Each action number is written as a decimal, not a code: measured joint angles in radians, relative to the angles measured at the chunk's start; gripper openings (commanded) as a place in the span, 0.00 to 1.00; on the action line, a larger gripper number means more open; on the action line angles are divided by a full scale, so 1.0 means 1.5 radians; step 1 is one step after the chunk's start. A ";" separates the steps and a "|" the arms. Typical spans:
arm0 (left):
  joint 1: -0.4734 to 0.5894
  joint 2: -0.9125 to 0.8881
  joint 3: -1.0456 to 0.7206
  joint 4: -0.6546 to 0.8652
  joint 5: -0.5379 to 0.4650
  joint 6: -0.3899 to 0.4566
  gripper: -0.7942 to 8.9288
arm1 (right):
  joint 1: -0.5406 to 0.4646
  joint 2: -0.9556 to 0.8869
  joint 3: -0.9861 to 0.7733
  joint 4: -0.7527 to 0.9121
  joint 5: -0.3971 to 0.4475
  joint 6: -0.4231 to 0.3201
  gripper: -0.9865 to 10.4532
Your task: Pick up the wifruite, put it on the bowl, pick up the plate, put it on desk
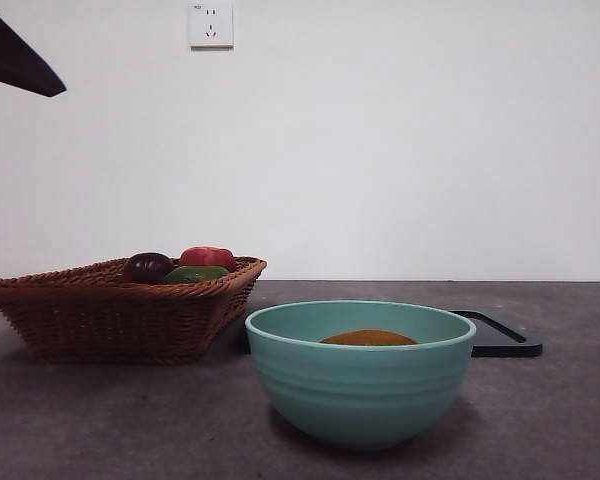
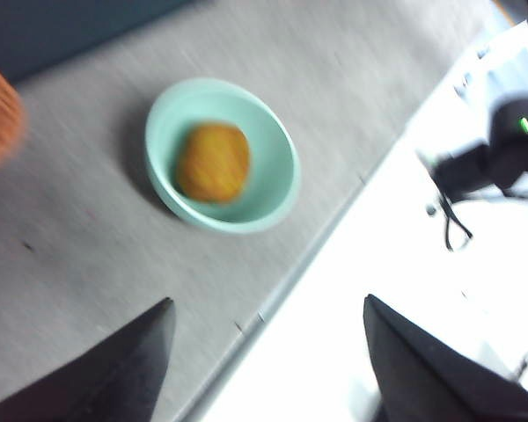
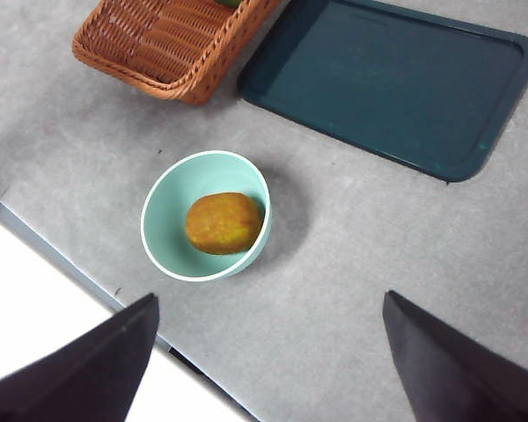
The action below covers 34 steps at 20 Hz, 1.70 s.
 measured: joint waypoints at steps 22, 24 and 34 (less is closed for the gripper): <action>-0.006 -0.001 0.000 0.011 0.000 0.004 0.43 | 0.148 0.194 -0.092 0.202 0.056 0.108 0.44; -0.006 -0.001 0.000 0.014 0.000 0.004 0.43 | 0.184 0.226 -0.132 0.269 0.094 0.117 0.42; -0.006 -0.001 0.000 0.026 0.000 0.004 0.43 | 0.280 0.391 -0.168 0.451 0.196 0.134 0.32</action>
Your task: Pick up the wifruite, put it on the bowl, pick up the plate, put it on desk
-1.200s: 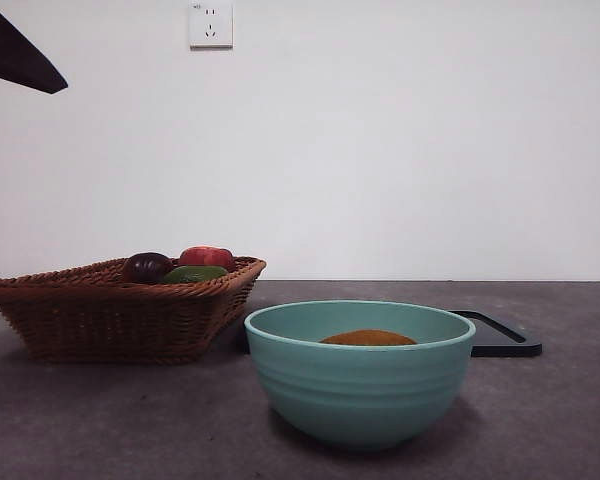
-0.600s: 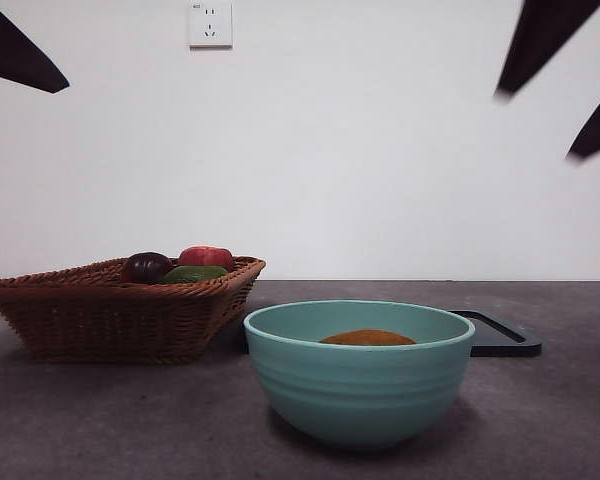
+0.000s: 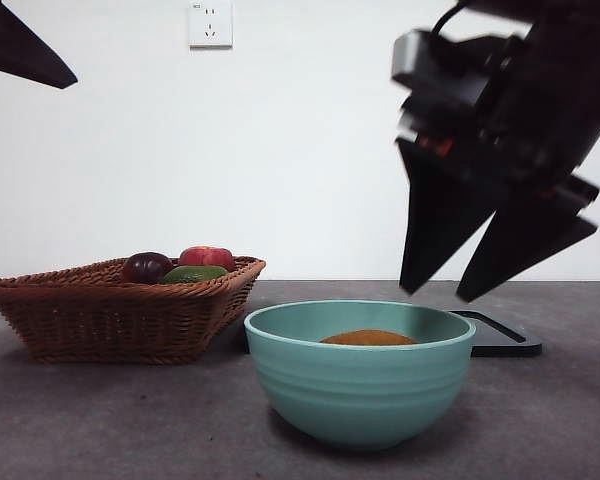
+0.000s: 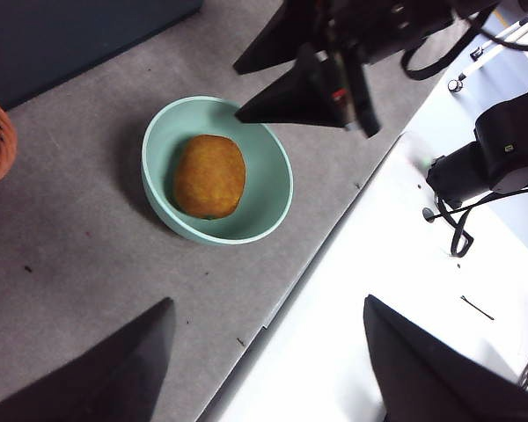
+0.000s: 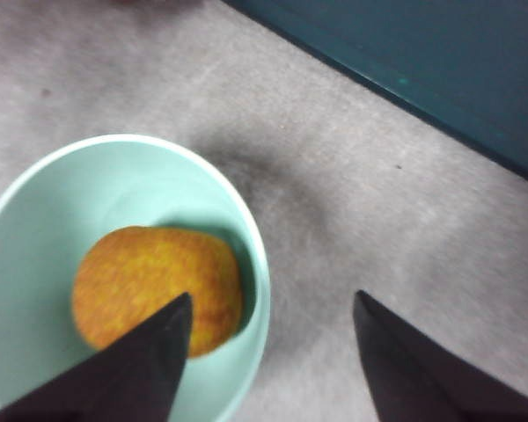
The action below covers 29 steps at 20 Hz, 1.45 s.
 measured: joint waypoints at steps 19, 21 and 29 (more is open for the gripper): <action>0.000 0.000 0.000 0.003 0.000 0.000 0.43 | 0.001 0.064 0.021 0.054 -0.004 0.010 0.09; 0.000 0.000 0.000 0.002 0.000 0.000 0.43 | -0.010 0.062 0.057 0.041 -0.002 0.010 0.09; 0.000 0.000 0.000 0.002 0.000 0.000 0.43 | -0.124 0.084 0.142 0.041 0.016 0.001 0.09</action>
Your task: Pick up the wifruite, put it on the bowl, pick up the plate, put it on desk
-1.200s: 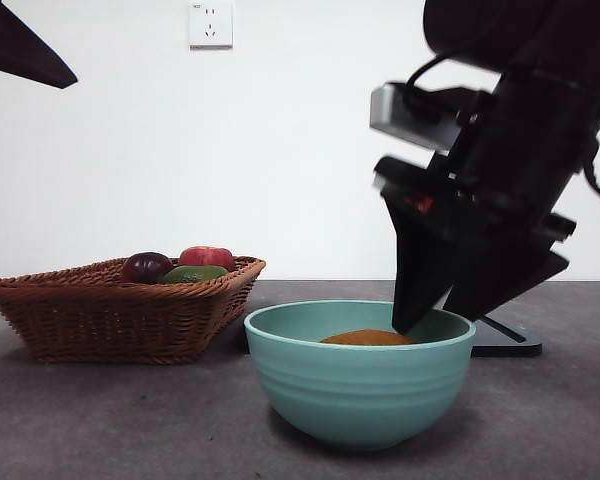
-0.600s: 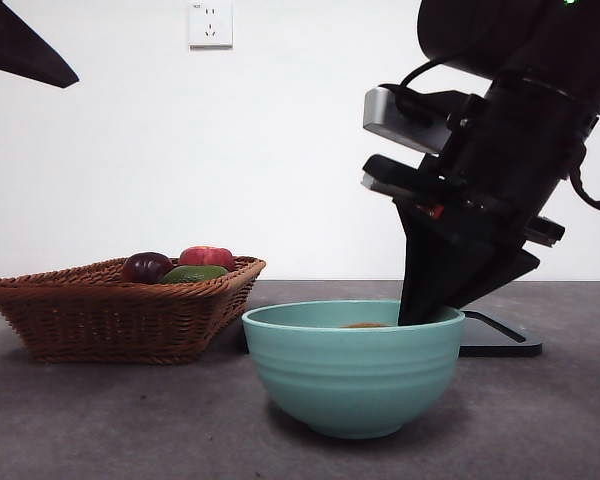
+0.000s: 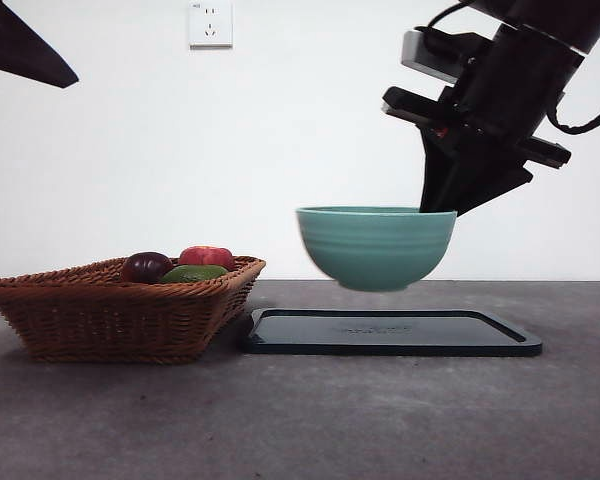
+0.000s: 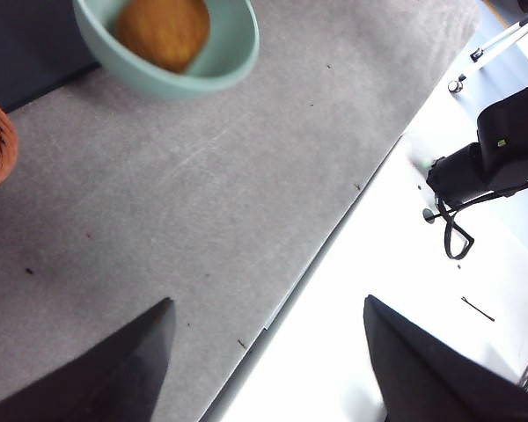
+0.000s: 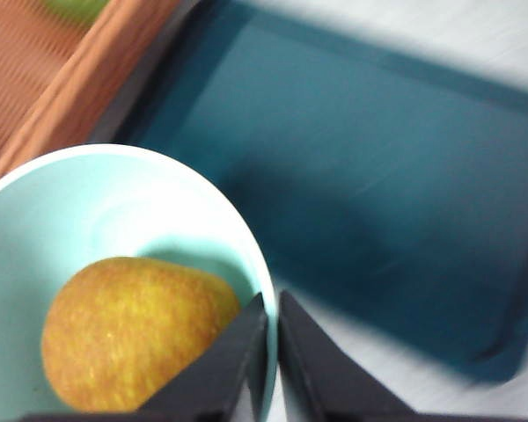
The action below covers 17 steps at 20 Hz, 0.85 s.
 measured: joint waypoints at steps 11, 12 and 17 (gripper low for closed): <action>0.000 0.000 0.000 -0.001 0.000 0.000 0.43 | -0.068 0.233 0.194 0.010 -0.001 -0.024 0.09; 0.000 0.000 0.000 -0.001 0.000 0.000 0.43 | -0.068 0.246 0.194 0.016 -0.001 -0.024 0.09; 0.000 0.000 0.000 -0.003 0.000 0.000 0.43 | -0.068 0.269 0.194 0.017 -0.001 -0.024 0.09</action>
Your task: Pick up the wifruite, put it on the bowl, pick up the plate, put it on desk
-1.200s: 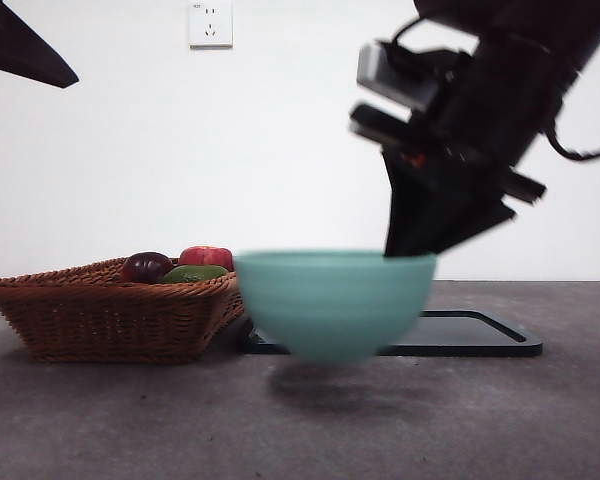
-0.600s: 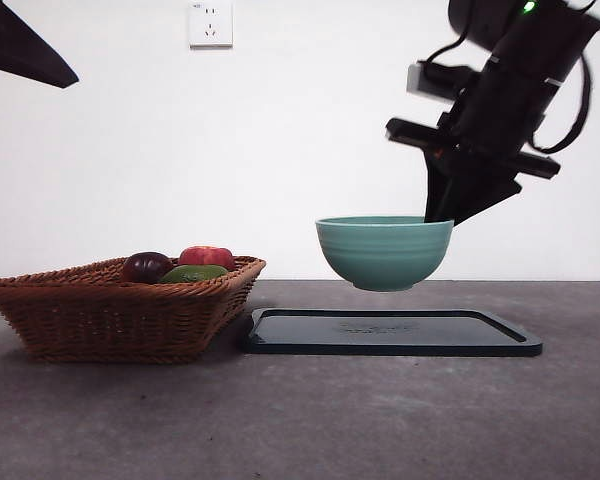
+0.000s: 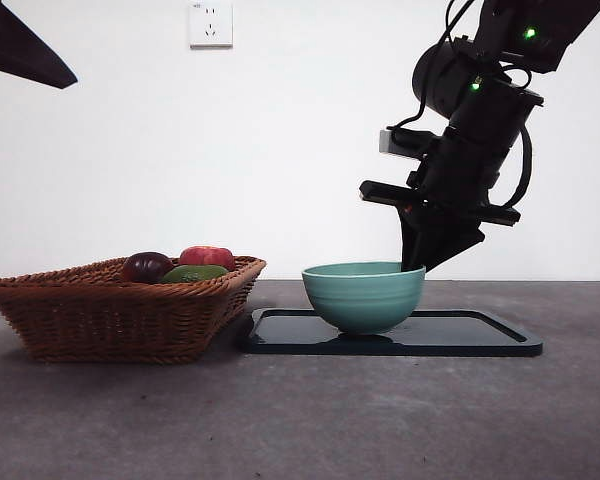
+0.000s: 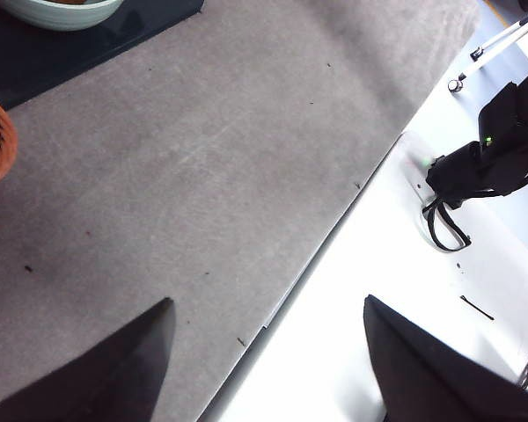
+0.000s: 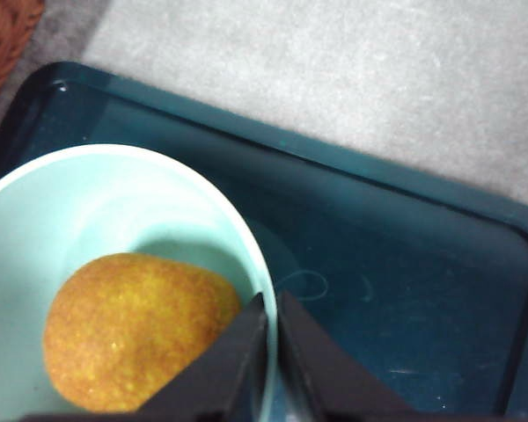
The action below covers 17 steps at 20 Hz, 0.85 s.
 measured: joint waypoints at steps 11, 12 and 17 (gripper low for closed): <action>0.000 0.000 0.000 0.000 0.000 0.000 0.43 | 0.000 0.005 0.000 -0.016 0.016 0.001 0.25; 0.000 0.000 0.000 0.000 0.000 0.000 0.43 | 0.000 0.005 0.000 -0.016 0.018 0.001 0.25; 0.000 0.000 0.000 0.000 0.000 0.000 0.43 | -0.008 -0.101 0.000 -0.033 0.031 -0.003 0.25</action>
